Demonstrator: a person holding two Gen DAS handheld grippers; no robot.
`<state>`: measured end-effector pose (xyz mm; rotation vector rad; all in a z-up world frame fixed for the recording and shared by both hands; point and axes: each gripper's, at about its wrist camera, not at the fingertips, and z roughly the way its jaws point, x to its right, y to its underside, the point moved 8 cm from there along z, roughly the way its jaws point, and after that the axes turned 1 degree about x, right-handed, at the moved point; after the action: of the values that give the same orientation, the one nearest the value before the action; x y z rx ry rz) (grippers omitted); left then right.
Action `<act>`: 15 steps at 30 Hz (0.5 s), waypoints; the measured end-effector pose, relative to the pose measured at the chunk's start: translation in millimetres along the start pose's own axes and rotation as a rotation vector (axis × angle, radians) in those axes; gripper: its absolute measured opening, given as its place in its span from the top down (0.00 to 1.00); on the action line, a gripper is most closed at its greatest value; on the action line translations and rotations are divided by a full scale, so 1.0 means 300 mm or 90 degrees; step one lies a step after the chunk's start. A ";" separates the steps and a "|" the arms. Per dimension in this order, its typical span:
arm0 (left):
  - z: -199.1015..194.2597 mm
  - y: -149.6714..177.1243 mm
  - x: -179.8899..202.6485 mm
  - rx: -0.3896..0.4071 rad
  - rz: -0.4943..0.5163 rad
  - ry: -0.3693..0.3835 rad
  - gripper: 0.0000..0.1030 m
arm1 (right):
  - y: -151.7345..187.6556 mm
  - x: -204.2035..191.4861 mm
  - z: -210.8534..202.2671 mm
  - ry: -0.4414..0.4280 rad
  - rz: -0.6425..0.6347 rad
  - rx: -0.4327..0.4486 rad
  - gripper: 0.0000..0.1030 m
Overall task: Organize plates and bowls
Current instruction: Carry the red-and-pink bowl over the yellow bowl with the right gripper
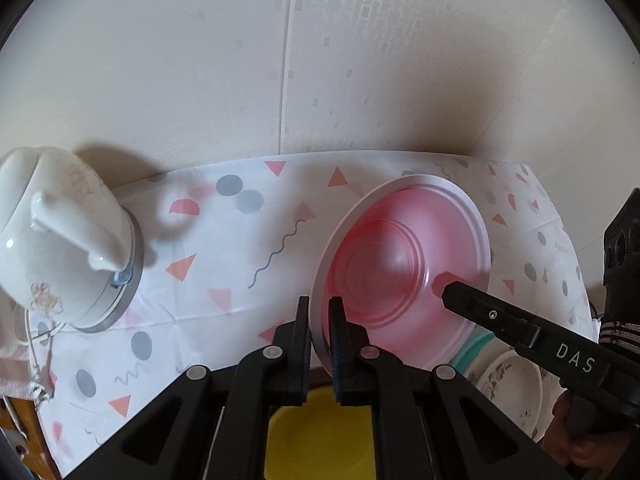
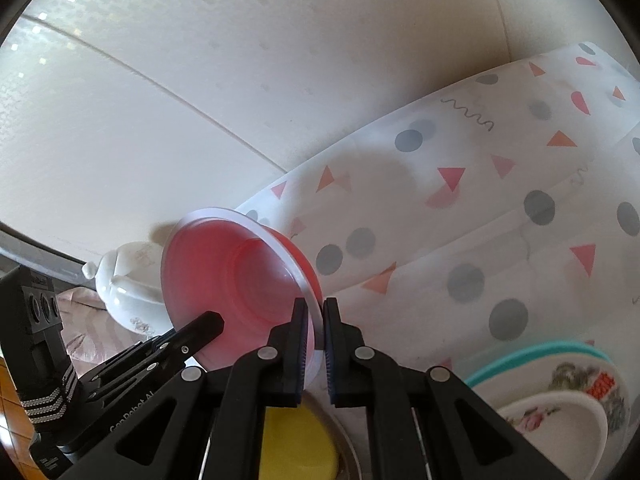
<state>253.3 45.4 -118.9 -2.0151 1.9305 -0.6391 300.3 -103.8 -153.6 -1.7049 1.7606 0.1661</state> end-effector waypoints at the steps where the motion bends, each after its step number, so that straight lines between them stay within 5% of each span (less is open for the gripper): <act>1: -0.007 0.006 -0.002 0.001 0.000 -0.001 0.92 | 0.007 -0.002 -0.007 -0.001 0.000 0.000 0.93; 15: -0.119 0.116 -0.025 0.025 -0.007 -0.006 0.92 | 0.137 -0.048 -0.073 -0.016 -0.007 -0.005 0.92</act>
<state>205.3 54.0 -106.0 -2.0018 1.8884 -0.6641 252.9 -97.5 -143.6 -1.7109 1.7332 0.1898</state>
